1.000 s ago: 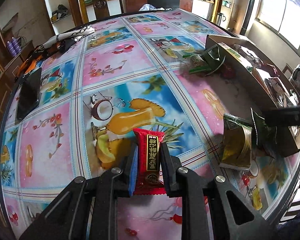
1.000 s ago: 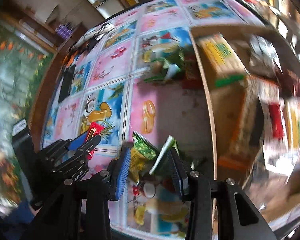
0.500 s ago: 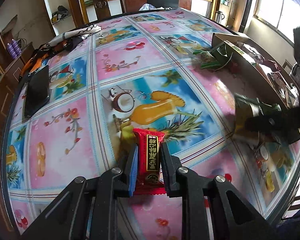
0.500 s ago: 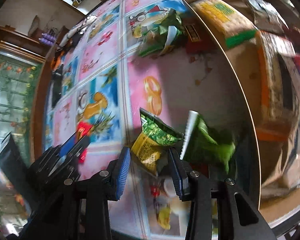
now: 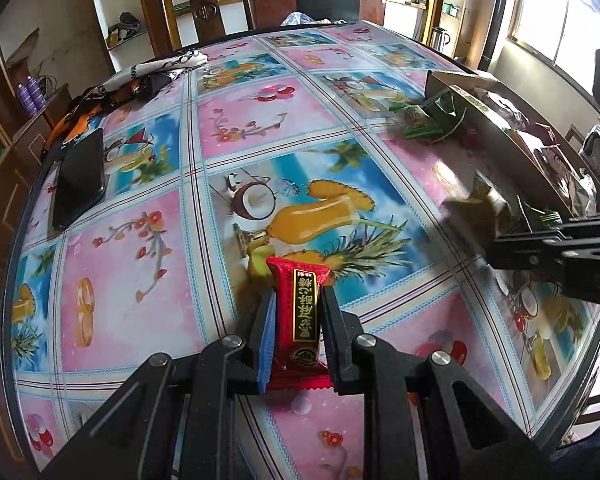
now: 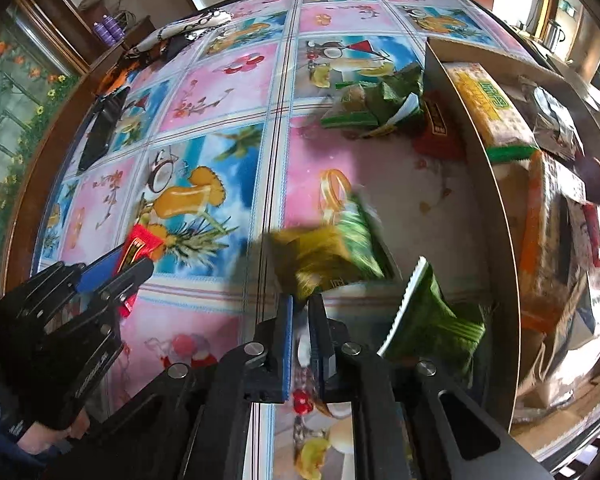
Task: Organize snacks
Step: 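Grasp green snack packs from the pile with the right tool, then lift a yellow pack and green pack with the right tool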
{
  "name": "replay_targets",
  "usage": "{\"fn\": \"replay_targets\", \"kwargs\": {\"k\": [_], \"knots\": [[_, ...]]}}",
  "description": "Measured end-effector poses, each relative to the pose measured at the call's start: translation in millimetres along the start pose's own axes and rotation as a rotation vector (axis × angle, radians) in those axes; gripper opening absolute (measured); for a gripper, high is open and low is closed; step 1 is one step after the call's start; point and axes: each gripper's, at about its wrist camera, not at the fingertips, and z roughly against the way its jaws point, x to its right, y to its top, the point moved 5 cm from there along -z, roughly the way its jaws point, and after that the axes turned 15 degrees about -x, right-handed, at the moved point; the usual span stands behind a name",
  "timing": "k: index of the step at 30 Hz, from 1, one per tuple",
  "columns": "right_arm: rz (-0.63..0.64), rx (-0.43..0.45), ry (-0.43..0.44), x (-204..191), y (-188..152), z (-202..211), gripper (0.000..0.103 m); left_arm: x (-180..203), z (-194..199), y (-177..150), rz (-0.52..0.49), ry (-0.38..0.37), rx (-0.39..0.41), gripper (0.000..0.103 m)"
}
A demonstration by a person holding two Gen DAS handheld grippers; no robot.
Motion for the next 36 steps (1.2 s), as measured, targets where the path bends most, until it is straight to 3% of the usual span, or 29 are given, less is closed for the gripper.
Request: {"fn": "replay_targets", "kwargs": {"k": [3,4,5,7,12,17,22,30,32,36], "knots": [[-0.037,0.024,0.041,1.3,-1.6,10.7,0.010,0.1,-0.1,-0.2,0.010,0.004,-0.001,0.021],[-0.058,0.032,0.067,5.4,-2.0,15.4,0.017,-0.1,0.2,-0.8,0.015,0.006,-0.003,0.021],[-0.094,0.032,0.086,11.6,0.8,18.4,0.031,-0.7,0.5,-1.9,0.024,0.008,-0.005,0.021],[-0.152,0.041,0.145,23.1,7.0,23.5,0.041,-2.0,1.4,-4.9,0.036,0.013,-0.011,0.021],[-0.167,0.086,0.169,36.5,27.3,34.0,0.041,-3.5,3.7,-12.1,0.071,0.032,-0.013,0.021],[-0.140,0.005,0.207,42.2,36.4,8.9,0.042,-4.5,5.5,-17.2,0.107,0.042,-0.017,0.021],[0.021,-0.131,0.319,4.5,7.7,8.1,0.042,-4.7,5.9,-19.3,0.132,0.053,-0.020,0.021],[0.424,-0.076,0.140,-32.9,5.0,25.7,0.052,-6.5,7.3,-24.0,0.159,0.064,-0.021,0.021],[0.557,-0.109,0.120,-48.8,1.5,17.9,0.052,-7.8,7.8,-25.3,0.168,0.067,-0.021,0.021],[0.695,-0.169,0.081,-66.4,-1.8,-1.8,0.054,-8.6,8.5,-27.7,0.181,0.076,-0.023,0.021]]}}
